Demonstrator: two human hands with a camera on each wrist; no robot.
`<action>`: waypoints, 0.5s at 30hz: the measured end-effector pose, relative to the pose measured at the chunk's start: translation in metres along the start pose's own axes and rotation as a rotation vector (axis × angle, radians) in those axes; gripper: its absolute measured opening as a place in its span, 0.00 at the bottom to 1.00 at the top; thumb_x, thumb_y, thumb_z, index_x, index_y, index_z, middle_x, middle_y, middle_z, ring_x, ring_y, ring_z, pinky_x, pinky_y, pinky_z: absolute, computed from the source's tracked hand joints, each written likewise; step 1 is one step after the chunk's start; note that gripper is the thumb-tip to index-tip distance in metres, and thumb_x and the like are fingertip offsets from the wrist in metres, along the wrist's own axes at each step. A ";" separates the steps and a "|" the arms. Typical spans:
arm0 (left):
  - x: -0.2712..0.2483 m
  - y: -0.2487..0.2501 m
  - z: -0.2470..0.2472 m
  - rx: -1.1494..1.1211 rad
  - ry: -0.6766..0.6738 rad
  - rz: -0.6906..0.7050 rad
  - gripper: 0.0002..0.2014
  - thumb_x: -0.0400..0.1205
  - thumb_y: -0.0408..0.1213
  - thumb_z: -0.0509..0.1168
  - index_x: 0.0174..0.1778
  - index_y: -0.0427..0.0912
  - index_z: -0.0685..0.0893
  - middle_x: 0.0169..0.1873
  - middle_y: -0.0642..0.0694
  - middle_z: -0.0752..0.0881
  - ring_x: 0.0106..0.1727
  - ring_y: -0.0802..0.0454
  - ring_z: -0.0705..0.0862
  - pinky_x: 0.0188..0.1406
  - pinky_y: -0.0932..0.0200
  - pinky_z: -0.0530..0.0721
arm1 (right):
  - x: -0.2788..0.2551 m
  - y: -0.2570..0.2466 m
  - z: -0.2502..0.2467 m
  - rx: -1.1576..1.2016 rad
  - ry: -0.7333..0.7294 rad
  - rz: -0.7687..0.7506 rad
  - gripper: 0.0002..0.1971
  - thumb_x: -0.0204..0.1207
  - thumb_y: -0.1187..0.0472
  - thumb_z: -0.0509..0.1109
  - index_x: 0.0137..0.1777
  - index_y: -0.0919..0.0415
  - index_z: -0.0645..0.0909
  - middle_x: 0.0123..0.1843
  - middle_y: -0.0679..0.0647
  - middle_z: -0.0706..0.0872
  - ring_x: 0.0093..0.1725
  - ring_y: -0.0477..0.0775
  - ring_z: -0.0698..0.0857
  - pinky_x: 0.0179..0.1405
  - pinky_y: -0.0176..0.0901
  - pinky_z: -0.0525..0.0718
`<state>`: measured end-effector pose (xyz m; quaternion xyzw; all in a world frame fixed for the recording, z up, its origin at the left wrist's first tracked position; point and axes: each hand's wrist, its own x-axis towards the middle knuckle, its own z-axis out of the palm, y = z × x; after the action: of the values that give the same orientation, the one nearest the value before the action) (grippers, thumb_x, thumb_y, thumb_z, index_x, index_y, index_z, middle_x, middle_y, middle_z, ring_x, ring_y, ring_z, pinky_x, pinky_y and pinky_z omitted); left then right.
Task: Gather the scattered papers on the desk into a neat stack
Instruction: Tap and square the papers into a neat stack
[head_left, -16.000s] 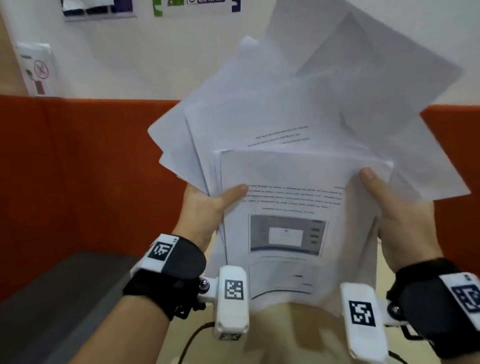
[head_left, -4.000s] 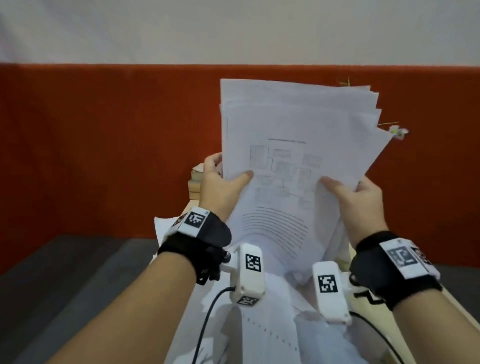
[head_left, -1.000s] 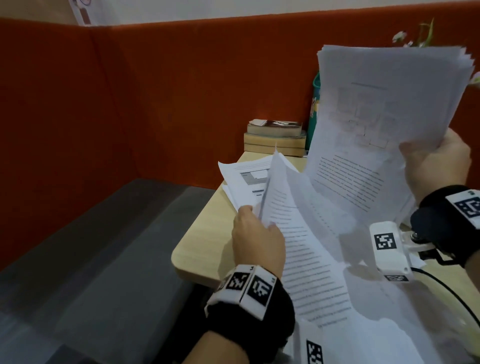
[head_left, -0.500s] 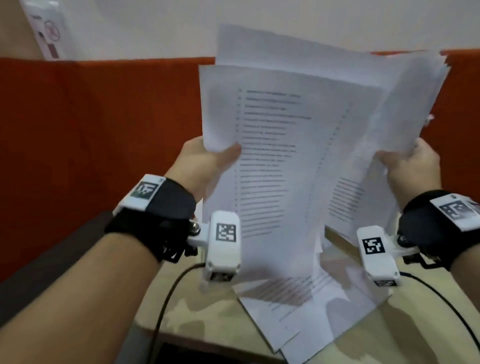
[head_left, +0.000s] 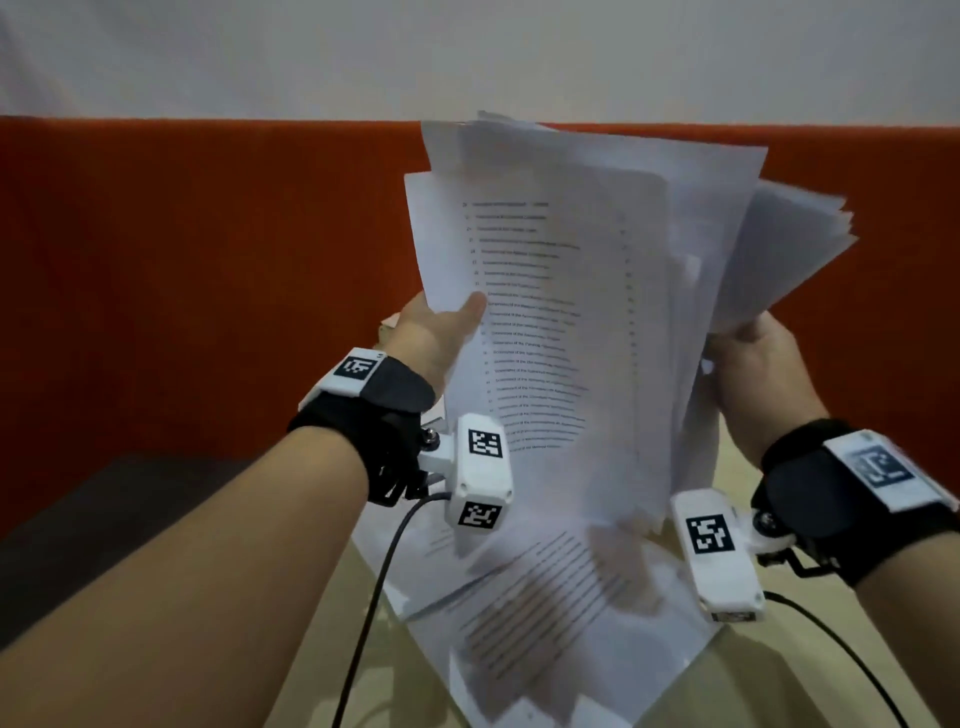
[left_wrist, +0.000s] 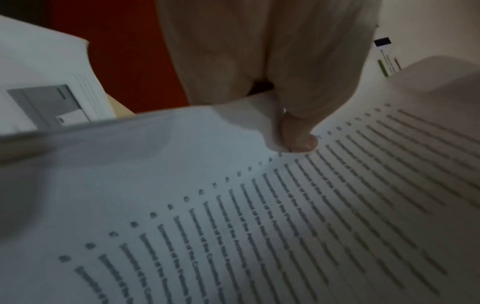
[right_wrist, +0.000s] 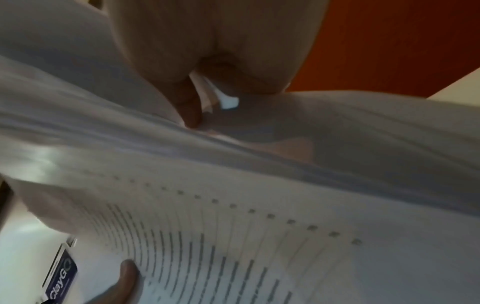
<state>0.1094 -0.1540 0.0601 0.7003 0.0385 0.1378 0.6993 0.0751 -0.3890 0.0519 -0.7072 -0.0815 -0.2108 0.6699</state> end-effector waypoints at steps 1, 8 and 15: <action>-0.003 0.003 0.002 0.014 0.006 0.025 0.28 0.74 0.49 0.70 0.70 0.43 0.79 0.62 0.45 0.88 0.64 0.40 0.86 0.69 0.41 0.80 | 0.000 0.002 0.003 0.023 0.016 0.007 0.15 0.79 0.70 0.64 0.59 0.53 0.83 0.55 0.48 0.89 0.59 0.55 0.86 0.62 0.57 0.82; -0.016 0.041 0.019 0.023 0.379 0.275 0.17 0.82 0.33 0.66 0.66 0.37 0.74 0.56 0.42 0.84 0.47 0.50 0.80 0.33 0.68 0.78 | -0.002 -0.013 0.027 0.160 -0.066 -0.209 0.50 0.61 0.18 0.56 0.80 0.46 0.64 0.74 0.42 0.79 0.71 0.43 0.81 0.72 0.56 0.77; -0.024 0.012 0.029 0.048 0.337 0.133 0.15 0.83 0.34 0.65 0.65 0.36 0.79 0.61 0.39 0.87 0.53 0.45 0.84 0.45 0.63 0.74 | -0.027 0.019 0.036 -0.272 -0.168 -0.193 0.53 0.65 0.49 0.82 0.82 0.41 0.48 0.78 0.46 0.71 0.74 0.45 0.74 0.75 0.47 0.73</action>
<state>0.0923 -0.1883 0.0692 0.6850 0.1121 0.2983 0.6552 0.0653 -0.3509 0.0232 -0.7954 -0.1752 -0.2232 0.5356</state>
